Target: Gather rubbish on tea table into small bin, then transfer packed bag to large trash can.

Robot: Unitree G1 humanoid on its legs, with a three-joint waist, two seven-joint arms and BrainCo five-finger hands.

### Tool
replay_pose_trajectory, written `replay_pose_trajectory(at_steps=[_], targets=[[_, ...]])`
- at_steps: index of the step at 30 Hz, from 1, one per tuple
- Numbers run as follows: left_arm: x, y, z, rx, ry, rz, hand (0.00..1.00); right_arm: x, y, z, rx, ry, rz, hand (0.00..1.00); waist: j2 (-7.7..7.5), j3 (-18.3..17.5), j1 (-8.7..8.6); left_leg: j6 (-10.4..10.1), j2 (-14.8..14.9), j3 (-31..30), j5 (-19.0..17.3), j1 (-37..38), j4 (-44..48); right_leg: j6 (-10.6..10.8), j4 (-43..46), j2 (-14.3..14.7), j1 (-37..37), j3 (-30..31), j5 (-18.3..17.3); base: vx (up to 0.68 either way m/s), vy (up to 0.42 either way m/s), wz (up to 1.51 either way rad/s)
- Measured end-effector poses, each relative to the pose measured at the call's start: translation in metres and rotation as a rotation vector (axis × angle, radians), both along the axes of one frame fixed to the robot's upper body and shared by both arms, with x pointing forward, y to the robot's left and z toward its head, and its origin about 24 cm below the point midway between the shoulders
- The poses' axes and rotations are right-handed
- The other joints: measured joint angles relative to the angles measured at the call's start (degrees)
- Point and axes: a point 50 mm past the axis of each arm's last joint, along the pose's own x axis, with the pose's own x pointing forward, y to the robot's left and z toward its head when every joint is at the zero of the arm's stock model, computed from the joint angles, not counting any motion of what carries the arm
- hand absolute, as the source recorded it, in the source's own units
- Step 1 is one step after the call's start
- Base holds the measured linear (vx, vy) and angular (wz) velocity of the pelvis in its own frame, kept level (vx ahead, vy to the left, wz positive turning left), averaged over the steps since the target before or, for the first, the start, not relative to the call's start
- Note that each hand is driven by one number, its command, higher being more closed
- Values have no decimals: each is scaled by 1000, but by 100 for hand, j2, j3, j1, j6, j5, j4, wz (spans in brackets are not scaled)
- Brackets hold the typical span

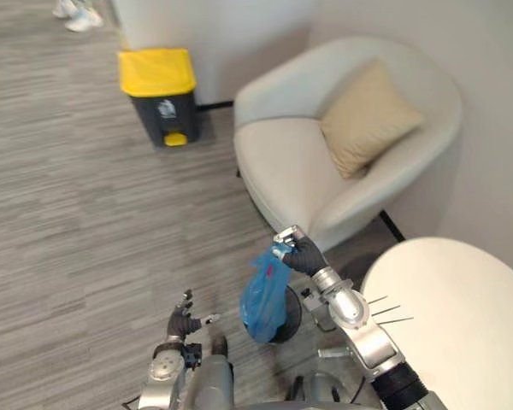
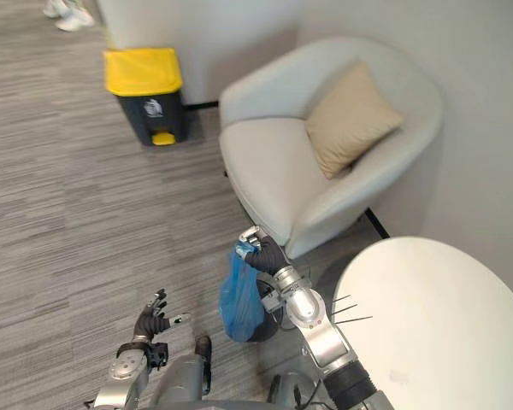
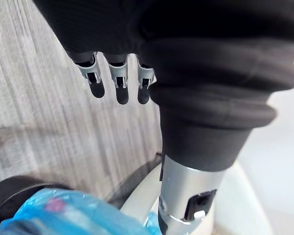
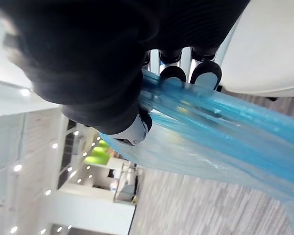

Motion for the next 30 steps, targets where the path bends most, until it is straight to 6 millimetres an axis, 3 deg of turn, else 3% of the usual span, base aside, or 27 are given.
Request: replay_pose_trajectory(at_steps=[1, 2, 4, 5, 6, 7, 8, 9, 10, 12, 13, 15, 16, 17, 18, 20, 23, 29, 30], targets=[[1, -6, 8, -6, -41, -7, 0, 2, -1, 3, -3, -16, -2, 100, 171, -107, 115, 10, 18, -98, 187, -159, -188, -70, -452, 162, 28, 11, -110, -236, -90, 32], [0, -9, 12, -14, -64, -6, 0, 3, -2, 6, -9, -29, 1, 100, 220, -132, 207, 63, 22, -134, 282, -212, -314, -122, -709, 211, 72, -10, -216, -326, -105, 13], [1, -20, 25, -31, -133, -12, 0, 12, -1, 25, -16, -105, 16, 100, 313, -111, 279, -66, -29, -234, 702, -528, -539, -385, -1293, 236, 145, -37, -765, -342, -157, 46], [4, -29, 32, -56, -173, -20, 0, 18, -2, 34, -34, -143, 22, 100, 622, -74, 219, -85, 69, -502, 986, -611, -697, -482, -1275, 470, 32, -201, -696, -300, -121, 71], [5, -33, 40, -65, -209, -27, 0, 20, -3, 37, -42, -159, 25, 100, 704, -90, 219, -135, 117, -563, 1128, -602, -856, -495, -1253, 545, -1, -282, -690, -379, -126, 70], [5, -39, 56, -75, -282, -42, 0, 24, -4, 44, -49, -187, 22, 100, 801, -125, 222, -1, 211, -582, 1055, -517, -1302, -661, -1230, 640, -67, -519, -592, -340, -85, 87], [10, -44, 65, -76, -327, -69, 0, 26, -7, 50, -38, -207, -5, 100, 756, -110, 187, 345, 195, -330, 578, -620, -1250, -769, -1359, 483, -42, -775, -499, -339, -69, 103], [16, -48, 75, -78, -373, -93, 0, 30, -10, 57, -25, -232, -29, 100, 619, -48, 201, 497, 168, 8, 435, -727, -829, -812, -1364, 316, -97, -916, -398, -315, -72, 109], [19, -51, 83, -74, -416, -111, 0, 34, -10, 65, -15, -262, -36, 100, 573, -50, 199, 514, 106, 241, 418, -788, -177, -835, -1438, 175, -142, -1067, -261, -320, -81, 98], [23, -53, 94, -70, -470, -125, 0, 36, -9, 78, 7, -306, -50, 100, 623, -106, 83, 357, 139, 429, 200, -619, 824, -853, -1600, 54, -123, -1329, -53, -224, -40, 83], [27, -54, 99, -66, -501, -128, 0, 38, -9, 83, 24, -323, -57, 100, 680, -145, 50, 199, 243, 495, -311, -387, 1034, -853, -1732, 49, -119, -1486, 68, -143, 73, 59], [38, -58, 109, -63, -553, -140, 0, 40, -9, 90, 57, -338, -68, 100, 737, -189, 18, 83, 396, 601, -738, 185, 740, -808, -1960, 14, -129, -1671, 314, -213, 144, 57], [42, -61, 112, -67, -567, -148, 0, 40, -8, 92, 61, -342, -66, 100, 761, -211, 7, 33, 401, 602, -759, 436, 301, -751, -2123, 29, -93, -1743, 427, -192, 177, 53], [46, -68, 116, -44, -584, -174, 0, 41, -7, 93, 70, -344, -64, 100, 731, -254, -74, -269, 368, 589, -543, 741, -504, -663, -2374, 35, -53, -1808, 643, -136, 153, 33], [46, -70, 116, -31, -586, -182, 0, 40, -5, 93, 76, -341, -60, 100, 683, -285, -81, -305, 312, 611, -348, 805, -747, -646, -2493, 18, -52, -1806, 749, -86, 129, 22], [49, -78, 112, 13, -572, -216, 0, 39, 6, 97, 133, -337, -44, 100, 493, -409, -97, -188, 104, 634, 156, 1061, -1506, -528, -2992, -34, 42, -1772, 1140, -71, 156, 2], [48, -83, 104, 52, -534, -239, 0, 37, 20, 102, 161, -342, -4, 100, 415, -458, -99, -105, -17, 733, 284, 1240, -1711, -457, -3232, -70, 200, -1704, 1341, -73, 144, -6], [57, -87, 76, 98, -387, -269, 0, 25, 66, 126, 226, -378, 189, 100, 310, -622, -98, 65, -185, 853, 563, 1526, -2218, -350, -3390, -157, 243, -1541, 1572, -79, 100, -10], [57, -88, 75, 97, -378, -270, 100, 23, 76, 127, 228, -365, 230, 100, 286, -645, -96, 68, -192, 895, 564, 1569, -2218, -341, -3429, -155, 274, -1488, 1611, -50, 64, -16]])
